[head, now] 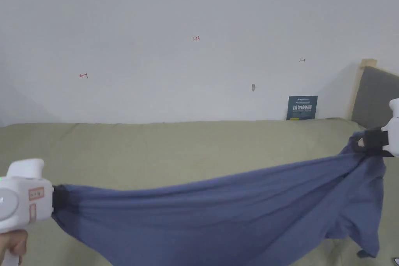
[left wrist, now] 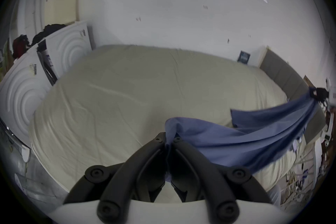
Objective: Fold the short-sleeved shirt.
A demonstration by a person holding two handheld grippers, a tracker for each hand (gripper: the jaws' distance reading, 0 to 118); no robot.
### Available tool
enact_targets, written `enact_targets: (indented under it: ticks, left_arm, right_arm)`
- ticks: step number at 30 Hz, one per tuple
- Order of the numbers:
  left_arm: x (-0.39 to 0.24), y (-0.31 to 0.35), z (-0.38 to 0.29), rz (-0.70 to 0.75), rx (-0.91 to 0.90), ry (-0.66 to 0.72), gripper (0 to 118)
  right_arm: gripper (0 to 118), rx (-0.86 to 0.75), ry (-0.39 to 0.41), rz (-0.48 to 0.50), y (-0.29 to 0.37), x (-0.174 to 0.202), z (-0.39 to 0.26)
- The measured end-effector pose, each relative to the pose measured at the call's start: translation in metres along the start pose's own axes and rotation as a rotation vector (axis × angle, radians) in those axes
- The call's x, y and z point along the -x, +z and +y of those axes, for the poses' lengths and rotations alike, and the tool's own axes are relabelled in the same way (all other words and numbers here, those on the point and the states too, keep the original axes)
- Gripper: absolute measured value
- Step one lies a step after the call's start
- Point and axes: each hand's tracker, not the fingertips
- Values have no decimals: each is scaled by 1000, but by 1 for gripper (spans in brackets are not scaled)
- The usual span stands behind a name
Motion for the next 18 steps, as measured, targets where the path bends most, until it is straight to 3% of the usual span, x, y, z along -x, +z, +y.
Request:
enact_targets:
  ticks: [7, 12, 18]
  left_arm:
    - [7, 50, 55, 40, -117, -17, 1]
    - [8, 58, 89, 75, -164, -44, 1]
    - [7, 54, 124, 108, -189, -39, 1]
  right_arm:
    - [5, -81, -79, 44, 32, 9, 22]
    - [5, -107, -45, 34, 40, 33, 38]
    - [5, -115, -14, 5, 10, 36, 73]
